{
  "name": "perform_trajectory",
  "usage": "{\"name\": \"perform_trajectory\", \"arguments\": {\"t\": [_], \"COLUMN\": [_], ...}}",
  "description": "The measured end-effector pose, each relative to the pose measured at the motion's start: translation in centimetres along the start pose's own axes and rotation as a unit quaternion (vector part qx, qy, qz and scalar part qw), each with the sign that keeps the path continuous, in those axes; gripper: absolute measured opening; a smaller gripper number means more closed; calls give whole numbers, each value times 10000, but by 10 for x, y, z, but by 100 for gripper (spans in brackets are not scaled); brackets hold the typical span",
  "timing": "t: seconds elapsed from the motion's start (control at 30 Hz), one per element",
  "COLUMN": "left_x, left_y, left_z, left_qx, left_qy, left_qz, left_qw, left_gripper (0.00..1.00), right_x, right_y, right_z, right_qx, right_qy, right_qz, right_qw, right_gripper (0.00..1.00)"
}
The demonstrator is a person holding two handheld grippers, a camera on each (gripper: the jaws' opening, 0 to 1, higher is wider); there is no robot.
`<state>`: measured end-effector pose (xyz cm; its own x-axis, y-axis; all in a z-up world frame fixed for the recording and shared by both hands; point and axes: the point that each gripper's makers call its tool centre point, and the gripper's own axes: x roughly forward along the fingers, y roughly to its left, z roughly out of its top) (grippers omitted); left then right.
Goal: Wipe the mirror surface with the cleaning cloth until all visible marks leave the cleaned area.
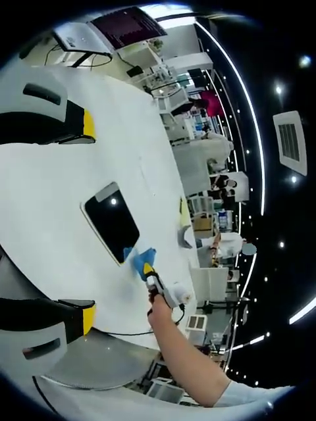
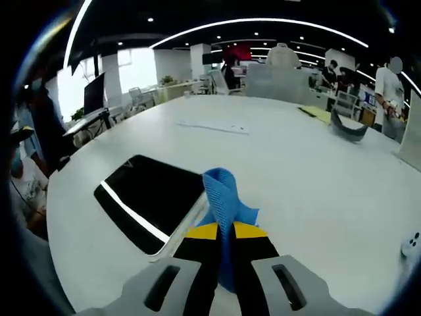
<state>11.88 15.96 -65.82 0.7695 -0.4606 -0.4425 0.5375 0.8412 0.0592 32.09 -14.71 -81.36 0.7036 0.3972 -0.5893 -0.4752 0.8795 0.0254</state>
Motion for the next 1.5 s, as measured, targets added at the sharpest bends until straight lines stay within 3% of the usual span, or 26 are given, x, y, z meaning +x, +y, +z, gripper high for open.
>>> {"name": "perform_trajectory", "arguments": {"t": [0.63,0.93,1.27,1.5], "left_x": [7,14,16,17], "left_y": [-1,-3,-5,-3], "left_z": [-4,-3,-2,-4], "left_qx": [19,80,29,-13], "left_qy": [114,147,117,125], "left_qz": [7,-29,-81,-86], "left_qw": [9999,9999,9999,9999], "left_gripper": [99,99,99,99], "right_x": [15,15,12,9], "right_y": [-2,0,5,14], "right_z": [-35,-35,-38,-40], "right_qx": [-101,-93,-730,-1061], "right_qy": [426,376,367,269], "right_qz": [273,335,849,1191], "right_qw": [9987,9987,9930,9868], "right_gripper": [1,1,5,17]}}
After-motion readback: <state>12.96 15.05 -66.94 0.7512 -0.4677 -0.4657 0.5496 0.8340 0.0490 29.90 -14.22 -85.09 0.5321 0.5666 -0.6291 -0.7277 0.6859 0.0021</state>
